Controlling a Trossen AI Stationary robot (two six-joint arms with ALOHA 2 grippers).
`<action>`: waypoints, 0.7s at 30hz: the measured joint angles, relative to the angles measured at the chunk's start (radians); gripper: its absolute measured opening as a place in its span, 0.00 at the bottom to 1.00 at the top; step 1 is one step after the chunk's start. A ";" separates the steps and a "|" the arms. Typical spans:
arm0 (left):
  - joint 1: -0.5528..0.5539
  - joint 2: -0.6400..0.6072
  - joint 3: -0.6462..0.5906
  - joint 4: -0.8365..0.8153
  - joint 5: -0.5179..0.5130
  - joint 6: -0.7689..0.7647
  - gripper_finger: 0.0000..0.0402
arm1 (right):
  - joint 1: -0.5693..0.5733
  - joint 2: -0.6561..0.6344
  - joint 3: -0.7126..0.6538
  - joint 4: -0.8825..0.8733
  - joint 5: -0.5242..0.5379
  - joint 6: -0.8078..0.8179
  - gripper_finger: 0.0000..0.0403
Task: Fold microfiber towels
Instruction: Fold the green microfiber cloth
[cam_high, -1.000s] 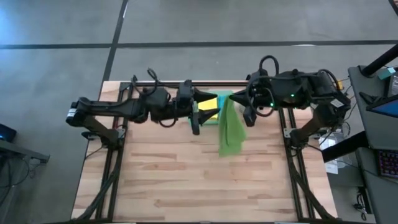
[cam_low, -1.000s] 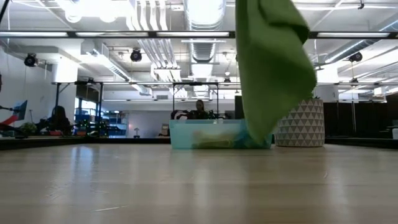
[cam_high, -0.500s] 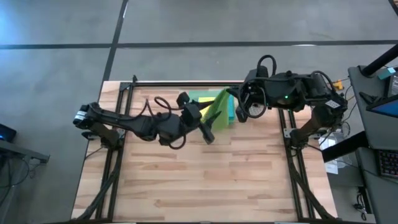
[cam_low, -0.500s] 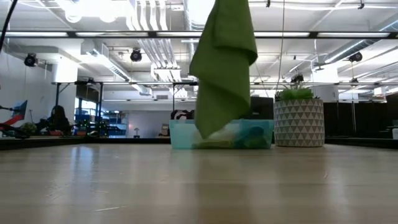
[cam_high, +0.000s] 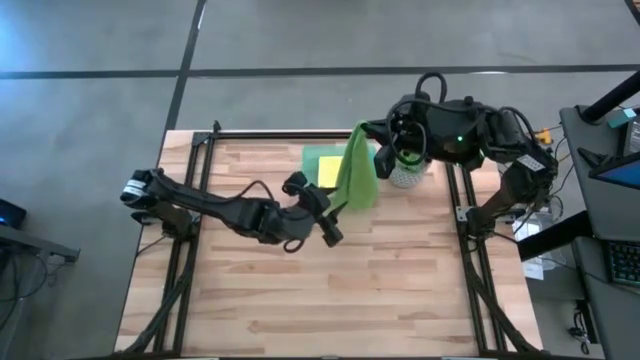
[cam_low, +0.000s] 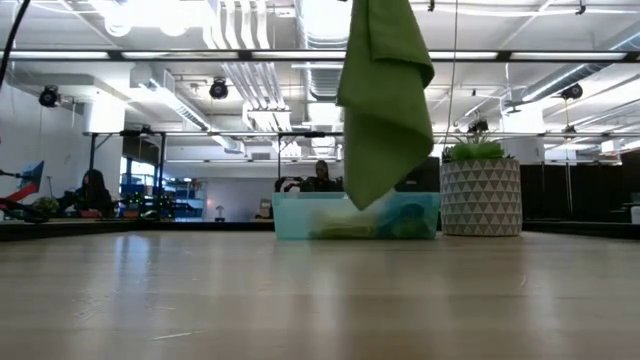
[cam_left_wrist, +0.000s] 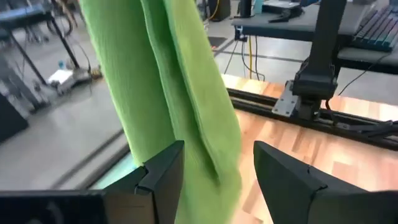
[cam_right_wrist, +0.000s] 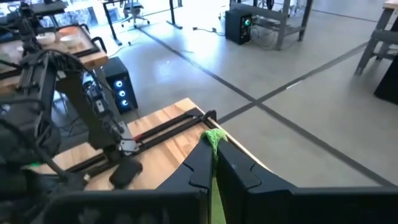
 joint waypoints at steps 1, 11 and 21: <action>0.000 0.002 -0.013 0.001 -0.001 -0.027 0.44 | -0.003 0.000 0.000 0.001 0.000 0.000 0.02; 0.012 0.041 -0.121 -0.015 -0.033 -0.188 0.44 | -0.005 0.000 0.000 0.018 -0.001 -0.022 0.02; 0.017 -0.053 -0.240 -0.020 -0.136 -0.303 0.44 | -0.004 -0.001 0.000 0.001 -0.021 -0.023 0.02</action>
